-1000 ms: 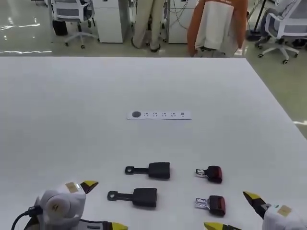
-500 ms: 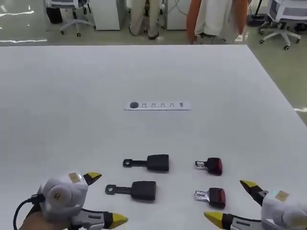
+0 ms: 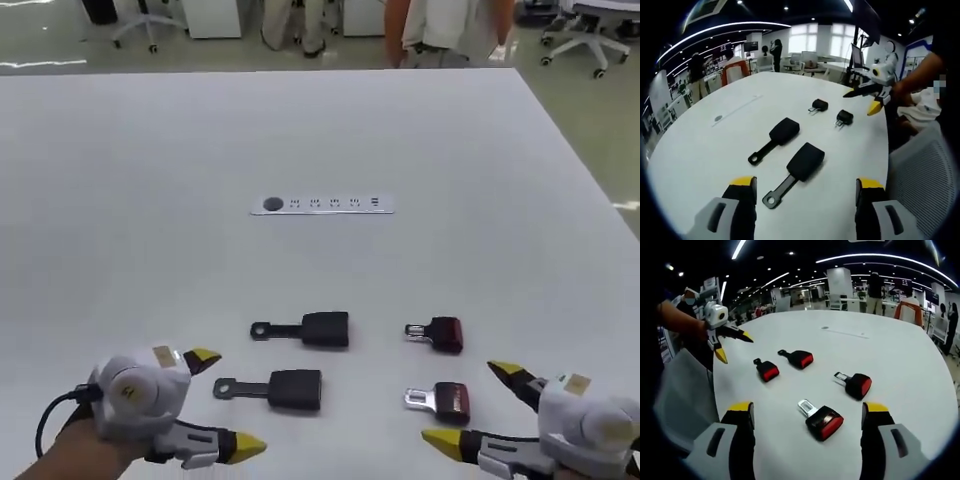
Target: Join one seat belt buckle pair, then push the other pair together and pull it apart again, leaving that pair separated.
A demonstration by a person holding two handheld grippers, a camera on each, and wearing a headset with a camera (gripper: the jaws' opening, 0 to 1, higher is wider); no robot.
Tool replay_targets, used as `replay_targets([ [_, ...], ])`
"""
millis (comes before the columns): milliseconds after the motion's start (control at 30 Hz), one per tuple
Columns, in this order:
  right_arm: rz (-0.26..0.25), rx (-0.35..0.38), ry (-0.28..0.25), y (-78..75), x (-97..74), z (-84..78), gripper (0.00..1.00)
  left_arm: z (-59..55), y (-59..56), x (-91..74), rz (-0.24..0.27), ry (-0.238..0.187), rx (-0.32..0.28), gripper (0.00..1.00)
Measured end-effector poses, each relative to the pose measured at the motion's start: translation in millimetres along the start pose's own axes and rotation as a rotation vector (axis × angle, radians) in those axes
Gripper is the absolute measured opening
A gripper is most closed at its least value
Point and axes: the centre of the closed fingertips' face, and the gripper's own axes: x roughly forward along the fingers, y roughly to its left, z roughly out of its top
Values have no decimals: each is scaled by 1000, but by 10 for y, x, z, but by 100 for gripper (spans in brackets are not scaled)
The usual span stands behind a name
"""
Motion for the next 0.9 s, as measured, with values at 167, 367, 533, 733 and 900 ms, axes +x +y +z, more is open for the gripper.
replay_targets([
  [167,19,-4,9,-63,40,2,87,-39,58,86,-22,17,12,82],
  [367,68,-9,37,-70,105,-43,86,-18,62,201,-55,41,32,79],
  [533,93,-9,52,-148,142,-80,84,-30,86,301,-77,57,43,75],
  [733,130,-10,83,-162,175,-119,83,-17,95,456,-105,77,53,72],
  [900,160,-35,108,-188,232,-180,80,14,68,545,-130,90,83,72],
])
